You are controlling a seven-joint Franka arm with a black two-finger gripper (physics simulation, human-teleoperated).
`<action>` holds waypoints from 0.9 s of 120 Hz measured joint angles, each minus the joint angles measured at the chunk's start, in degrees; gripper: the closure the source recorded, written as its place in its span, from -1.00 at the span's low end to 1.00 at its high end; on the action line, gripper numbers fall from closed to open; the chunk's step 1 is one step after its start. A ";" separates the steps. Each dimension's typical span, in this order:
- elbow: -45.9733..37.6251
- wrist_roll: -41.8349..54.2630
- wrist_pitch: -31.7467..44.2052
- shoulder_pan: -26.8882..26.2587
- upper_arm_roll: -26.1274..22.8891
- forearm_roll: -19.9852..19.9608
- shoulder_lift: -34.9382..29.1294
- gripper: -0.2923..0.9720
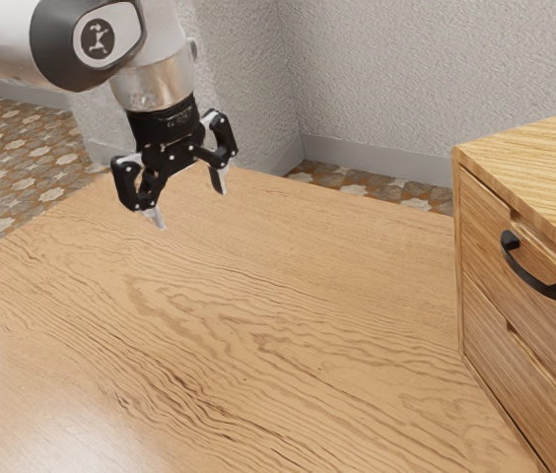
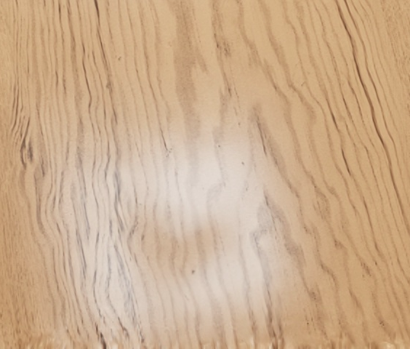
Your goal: Pull the drawer handle with one arm to open the drawer
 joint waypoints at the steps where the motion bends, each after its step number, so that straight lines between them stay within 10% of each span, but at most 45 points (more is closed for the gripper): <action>1: -0.02 -0.12 -0.27 -0.85 -0.01 0.04 0.05 -0.52; 50: 3.56 -4.66 -5.66 -3.93 0.01 0.03 -6.62 -0.54; 71: 4.16 -5.68 5.33 -4.55 -0.86 -0.53 -3.50 -0.54; 94: 2.90 -5.28 20.61 -23.47 -2.89 -6.69 0.60 -0.54; 108: 0.36 -5.02 26.49 -26.15 -4.55 -10.35 -0.27 -0.54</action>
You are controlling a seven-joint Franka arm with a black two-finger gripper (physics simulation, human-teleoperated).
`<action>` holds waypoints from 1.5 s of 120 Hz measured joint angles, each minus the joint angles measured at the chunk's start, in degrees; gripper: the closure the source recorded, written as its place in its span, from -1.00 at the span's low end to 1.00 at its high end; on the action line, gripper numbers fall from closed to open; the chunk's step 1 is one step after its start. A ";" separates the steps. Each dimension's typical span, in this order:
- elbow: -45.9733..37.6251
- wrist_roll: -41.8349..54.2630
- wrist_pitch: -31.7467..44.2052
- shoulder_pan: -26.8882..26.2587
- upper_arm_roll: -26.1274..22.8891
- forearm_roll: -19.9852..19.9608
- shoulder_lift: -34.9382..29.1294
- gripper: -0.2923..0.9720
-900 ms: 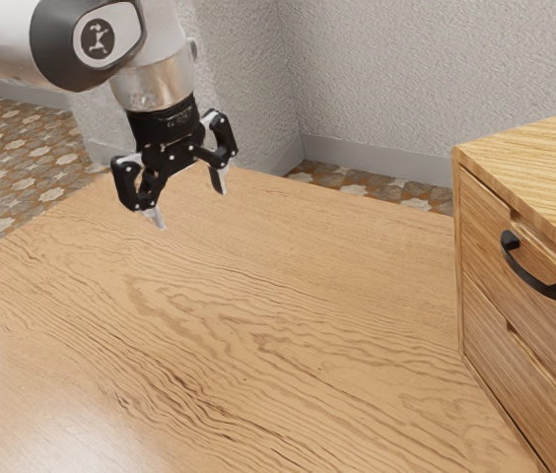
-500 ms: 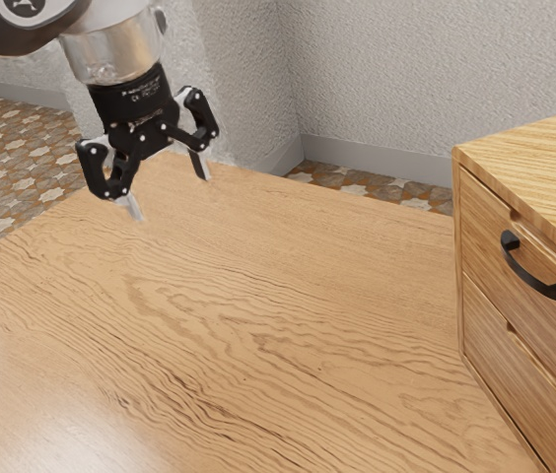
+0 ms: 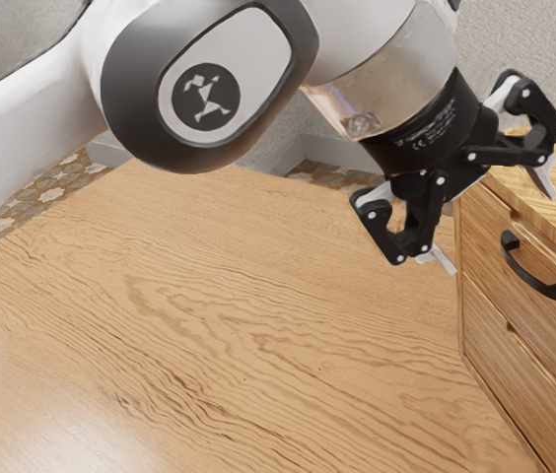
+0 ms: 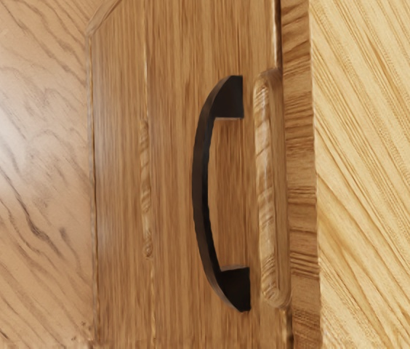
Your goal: Pull the drawer handle with one arm to open the drawer
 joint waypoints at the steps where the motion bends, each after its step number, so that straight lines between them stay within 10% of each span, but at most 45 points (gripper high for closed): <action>1: -0.35 0.02 0.43 0.12 -0.01 -0.18 -0.12 -0.54; 70: -15.59 0.79 13.84 0.97 0.14 -2.81 -6.63 -0.18; 180: -17.45 2.10 16.71 -1.69 0.30 -4.31 -4.88 0.15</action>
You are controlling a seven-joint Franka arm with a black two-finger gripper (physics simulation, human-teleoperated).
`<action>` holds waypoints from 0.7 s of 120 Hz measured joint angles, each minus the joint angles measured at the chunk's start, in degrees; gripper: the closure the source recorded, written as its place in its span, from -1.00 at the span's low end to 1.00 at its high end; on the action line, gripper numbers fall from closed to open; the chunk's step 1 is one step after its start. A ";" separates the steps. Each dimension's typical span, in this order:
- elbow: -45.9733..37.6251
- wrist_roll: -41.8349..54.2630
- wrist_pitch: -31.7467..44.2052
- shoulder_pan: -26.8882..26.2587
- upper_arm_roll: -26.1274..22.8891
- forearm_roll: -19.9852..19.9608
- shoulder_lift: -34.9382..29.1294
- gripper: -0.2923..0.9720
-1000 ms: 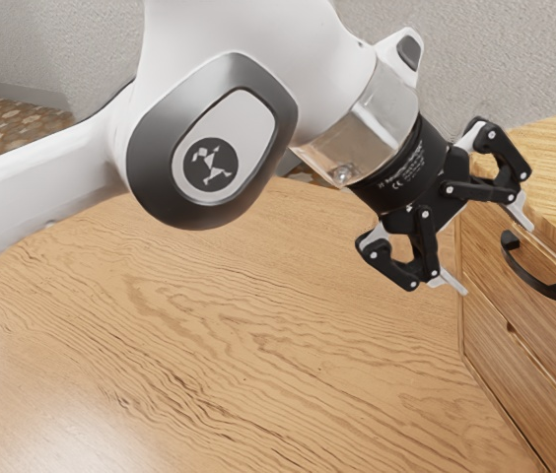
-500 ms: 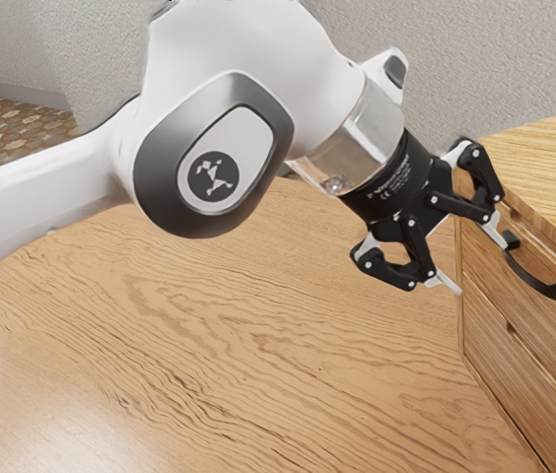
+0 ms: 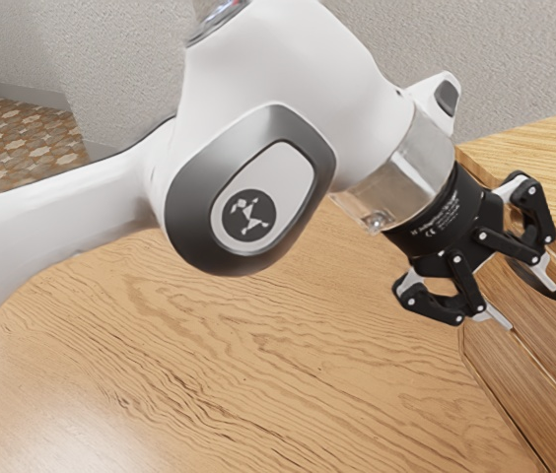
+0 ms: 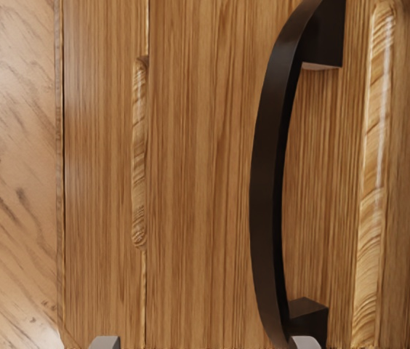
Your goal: Pull the drawer handle with one arm to open the drawer
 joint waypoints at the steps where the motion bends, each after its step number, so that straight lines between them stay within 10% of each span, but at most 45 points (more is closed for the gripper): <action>1: 0.00 0.02 0.03 -0.01 0.00 -0.02 0.01 0.15; 84: -0.09 1.15 1.79 1.06 0.03 -0.60 0.93 0.21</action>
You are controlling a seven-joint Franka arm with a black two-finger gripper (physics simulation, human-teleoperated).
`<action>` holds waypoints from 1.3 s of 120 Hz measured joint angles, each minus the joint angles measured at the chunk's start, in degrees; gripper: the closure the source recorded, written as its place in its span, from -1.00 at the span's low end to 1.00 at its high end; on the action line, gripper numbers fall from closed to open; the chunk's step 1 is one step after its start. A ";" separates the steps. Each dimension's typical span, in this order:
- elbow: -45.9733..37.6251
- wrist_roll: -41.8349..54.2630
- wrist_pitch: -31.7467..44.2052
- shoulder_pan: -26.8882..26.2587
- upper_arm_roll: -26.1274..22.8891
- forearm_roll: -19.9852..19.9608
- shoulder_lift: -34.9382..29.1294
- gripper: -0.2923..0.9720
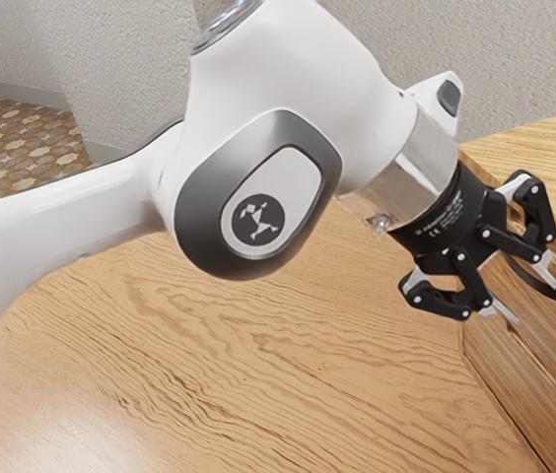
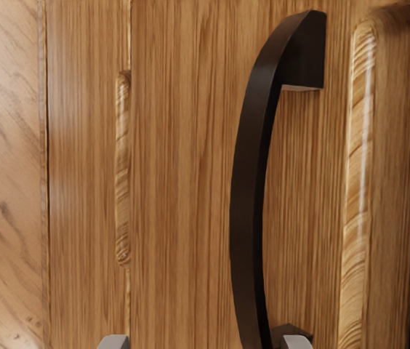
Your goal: Pull the drawer handle with one arm to open the drawer
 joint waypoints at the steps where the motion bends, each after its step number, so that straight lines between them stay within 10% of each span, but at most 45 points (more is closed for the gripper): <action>1: -0.01 0.01 0.00 0.07 0.01 -0.01 0.01 0.21; 156: -2.64 0.35 0.15 3.14 0.82 0.23 -1.30 0.58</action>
